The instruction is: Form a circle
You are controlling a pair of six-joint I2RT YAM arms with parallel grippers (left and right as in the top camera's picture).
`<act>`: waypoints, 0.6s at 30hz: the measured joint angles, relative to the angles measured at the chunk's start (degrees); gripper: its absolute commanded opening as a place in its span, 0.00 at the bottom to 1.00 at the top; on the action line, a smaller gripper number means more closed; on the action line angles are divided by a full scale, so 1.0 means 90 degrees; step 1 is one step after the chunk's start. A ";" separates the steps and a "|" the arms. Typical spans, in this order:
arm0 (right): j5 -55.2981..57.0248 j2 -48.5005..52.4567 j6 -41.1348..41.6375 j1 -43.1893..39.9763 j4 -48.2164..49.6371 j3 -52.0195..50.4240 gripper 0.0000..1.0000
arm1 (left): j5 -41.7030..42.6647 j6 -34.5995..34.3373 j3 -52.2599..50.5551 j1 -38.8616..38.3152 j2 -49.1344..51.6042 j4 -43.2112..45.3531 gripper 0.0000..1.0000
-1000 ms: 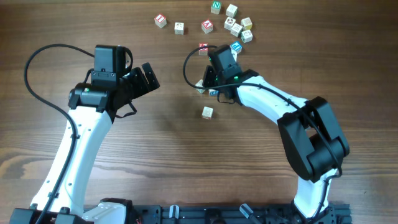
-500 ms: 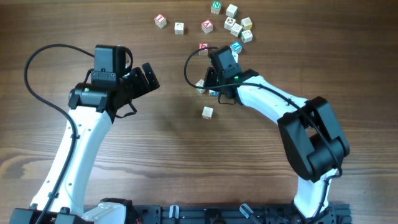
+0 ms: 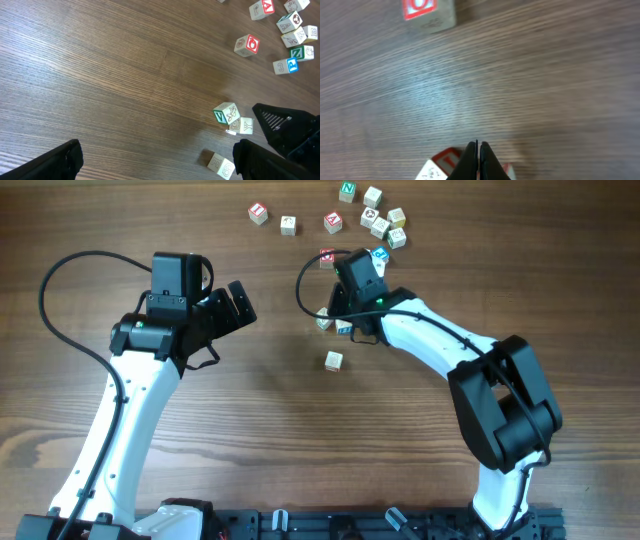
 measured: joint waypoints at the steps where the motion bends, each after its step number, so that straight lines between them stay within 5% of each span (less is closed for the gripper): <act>1: 0.0109 0.0000 0.0090 0.0000 -0.0187 0.0039 0.05 | 0.0000 0.0000 0.0000 0.0000 0.0000 0.0000 1.00; 18: 0.0255 0.0000 0.0648 0.0000 -0.0821 0.0056 0.05 | 0.0000 0.0000 -0.0002 0.0000 0.0000 0.0000 1.00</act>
